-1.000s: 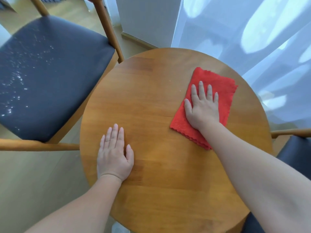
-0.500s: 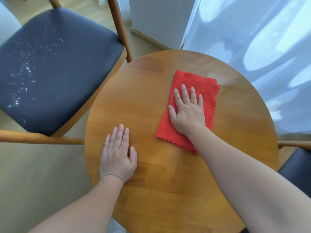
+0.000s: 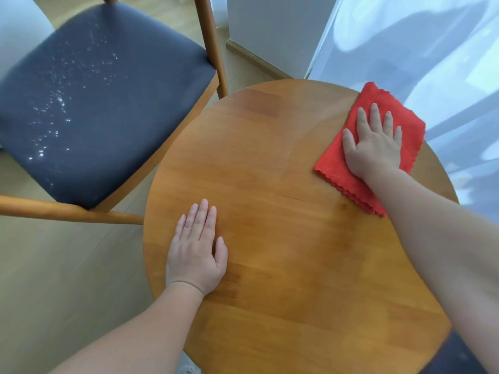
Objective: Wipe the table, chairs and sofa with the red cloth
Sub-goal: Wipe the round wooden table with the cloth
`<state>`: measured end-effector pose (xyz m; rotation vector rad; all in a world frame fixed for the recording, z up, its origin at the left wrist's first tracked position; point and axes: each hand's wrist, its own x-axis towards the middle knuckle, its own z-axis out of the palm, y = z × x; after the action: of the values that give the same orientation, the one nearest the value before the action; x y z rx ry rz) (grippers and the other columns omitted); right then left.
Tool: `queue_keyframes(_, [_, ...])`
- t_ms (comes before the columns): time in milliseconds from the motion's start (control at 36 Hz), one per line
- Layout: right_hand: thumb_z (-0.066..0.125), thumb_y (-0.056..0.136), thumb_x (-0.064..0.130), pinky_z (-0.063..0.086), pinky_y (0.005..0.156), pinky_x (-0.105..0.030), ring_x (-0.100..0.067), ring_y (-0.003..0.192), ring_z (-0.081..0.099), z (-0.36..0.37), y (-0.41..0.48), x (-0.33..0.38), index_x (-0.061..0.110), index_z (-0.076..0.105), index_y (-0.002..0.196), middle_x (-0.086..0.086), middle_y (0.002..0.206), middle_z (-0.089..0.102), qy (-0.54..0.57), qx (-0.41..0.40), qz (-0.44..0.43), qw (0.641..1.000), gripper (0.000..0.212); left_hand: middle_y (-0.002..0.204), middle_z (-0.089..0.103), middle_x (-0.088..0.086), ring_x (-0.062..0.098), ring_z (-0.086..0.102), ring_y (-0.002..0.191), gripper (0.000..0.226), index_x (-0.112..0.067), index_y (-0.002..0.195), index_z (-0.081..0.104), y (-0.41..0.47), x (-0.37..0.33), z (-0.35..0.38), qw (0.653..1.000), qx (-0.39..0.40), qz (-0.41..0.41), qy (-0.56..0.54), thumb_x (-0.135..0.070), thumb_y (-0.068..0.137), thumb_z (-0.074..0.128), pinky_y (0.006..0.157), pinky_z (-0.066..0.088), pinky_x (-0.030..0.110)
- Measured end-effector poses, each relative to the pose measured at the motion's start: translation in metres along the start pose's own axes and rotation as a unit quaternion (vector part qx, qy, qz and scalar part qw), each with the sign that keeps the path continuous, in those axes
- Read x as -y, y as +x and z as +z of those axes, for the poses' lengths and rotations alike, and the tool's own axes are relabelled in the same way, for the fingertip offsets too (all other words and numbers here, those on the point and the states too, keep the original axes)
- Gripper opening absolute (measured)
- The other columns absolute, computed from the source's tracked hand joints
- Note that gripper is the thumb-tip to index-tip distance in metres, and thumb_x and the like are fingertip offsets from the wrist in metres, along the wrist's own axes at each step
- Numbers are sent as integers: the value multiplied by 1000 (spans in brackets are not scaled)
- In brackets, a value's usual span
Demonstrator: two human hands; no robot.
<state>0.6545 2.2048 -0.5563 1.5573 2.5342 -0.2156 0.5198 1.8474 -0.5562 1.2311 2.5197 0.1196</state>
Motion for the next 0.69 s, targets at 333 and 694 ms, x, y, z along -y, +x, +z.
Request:
queue_keyframes(333, [17,95,49,-1,118,-53,-35,147,0,-3,24,1,17,8,155,-8,162,2,8,-2,64,998,68,155,22,5,18,17,144,59,-11,146,26,0,1,3,1000,0,4,2,-36,93,29,117,6,33])
queue_keyframes(694, [18,96,50,-1,119,-51,-32,148,-3,1,8,57,20,8,155,-6,162,0,-15,1,-63,998,67,154,22,6,19,18,143,58,-12,145,24,-1,1,4,1000,-3,6,2,-36,93,29,116,7,34])
